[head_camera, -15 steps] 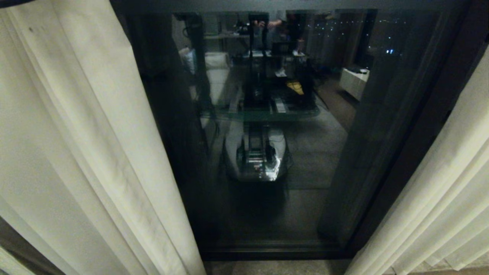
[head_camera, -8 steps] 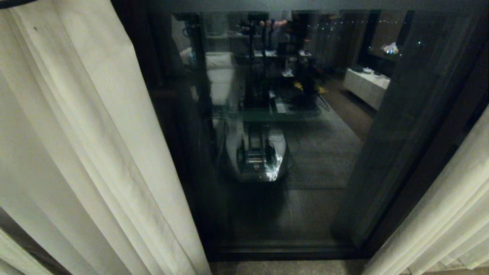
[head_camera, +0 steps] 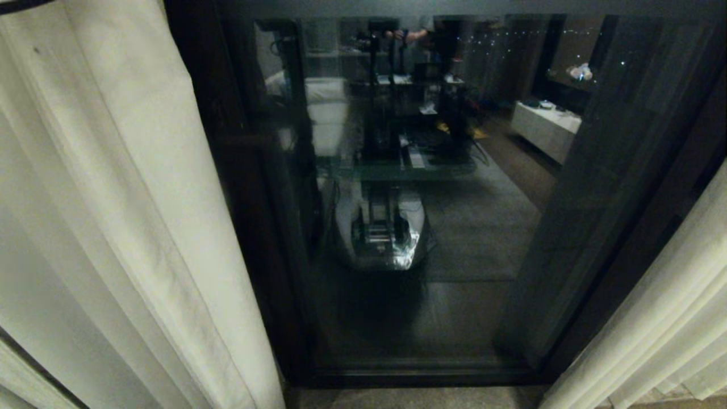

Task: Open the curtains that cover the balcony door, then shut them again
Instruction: Pull the inner curtains open on both sides

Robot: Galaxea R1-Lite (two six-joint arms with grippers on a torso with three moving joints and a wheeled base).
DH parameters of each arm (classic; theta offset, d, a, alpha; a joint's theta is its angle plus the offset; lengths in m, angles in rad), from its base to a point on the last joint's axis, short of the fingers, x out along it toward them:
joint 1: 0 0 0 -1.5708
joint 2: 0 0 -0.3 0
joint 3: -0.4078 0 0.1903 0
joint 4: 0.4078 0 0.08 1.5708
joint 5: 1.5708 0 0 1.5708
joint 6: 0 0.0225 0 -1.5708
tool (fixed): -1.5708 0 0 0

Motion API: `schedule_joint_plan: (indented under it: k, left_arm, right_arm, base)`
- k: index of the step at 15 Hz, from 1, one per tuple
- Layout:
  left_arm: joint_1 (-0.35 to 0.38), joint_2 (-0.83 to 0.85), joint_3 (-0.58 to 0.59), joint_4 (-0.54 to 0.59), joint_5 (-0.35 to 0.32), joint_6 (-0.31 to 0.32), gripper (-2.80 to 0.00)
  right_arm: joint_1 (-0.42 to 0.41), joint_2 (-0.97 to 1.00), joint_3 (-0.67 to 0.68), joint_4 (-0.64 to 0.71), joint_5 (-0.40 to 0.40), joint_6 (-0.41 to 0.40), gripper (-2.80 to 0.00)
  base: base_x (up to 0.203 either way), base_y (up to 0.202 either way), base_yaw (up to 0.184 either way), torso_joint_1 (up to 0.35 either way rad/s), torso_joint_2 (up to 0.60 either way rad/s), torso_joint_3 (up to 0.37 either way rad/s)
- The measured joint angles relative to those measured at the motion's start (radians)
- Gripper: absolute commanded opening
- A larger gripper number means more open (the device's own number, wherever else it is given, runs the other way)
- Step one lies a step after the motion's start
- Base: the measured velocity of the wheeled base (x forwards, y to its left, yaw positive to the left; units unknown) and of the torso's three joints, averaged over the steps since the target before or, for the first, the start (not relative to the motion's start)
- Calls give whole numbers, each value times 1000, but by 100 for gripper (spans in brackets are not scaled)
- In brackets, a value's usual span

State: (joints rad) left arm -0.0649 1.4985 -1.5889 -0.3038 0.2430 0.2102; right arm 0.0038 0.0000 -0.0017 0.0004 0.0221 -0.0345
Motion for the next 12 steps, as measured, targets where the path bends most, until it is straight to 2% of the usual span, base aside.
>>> schedule_joint_plan:
  k: [5,8,12]
  left_arm:
    - [2,-17,17,1,0,-3,-280]
    - [6,-17,17,0,0,-49,-280]
    - [88,-16,4,0,-5,-94,-280]
  right_arm:
    - [0,0,0,0,1,0,-280]
    - [0,0,0,0,0,0,-280]
    - [0,0,0,0,0,0,-280]
  base:
    - [0,0,0,0,0,0]
    - [0,0,0,0,0,0]
    - [0,0,0,0,0,0]
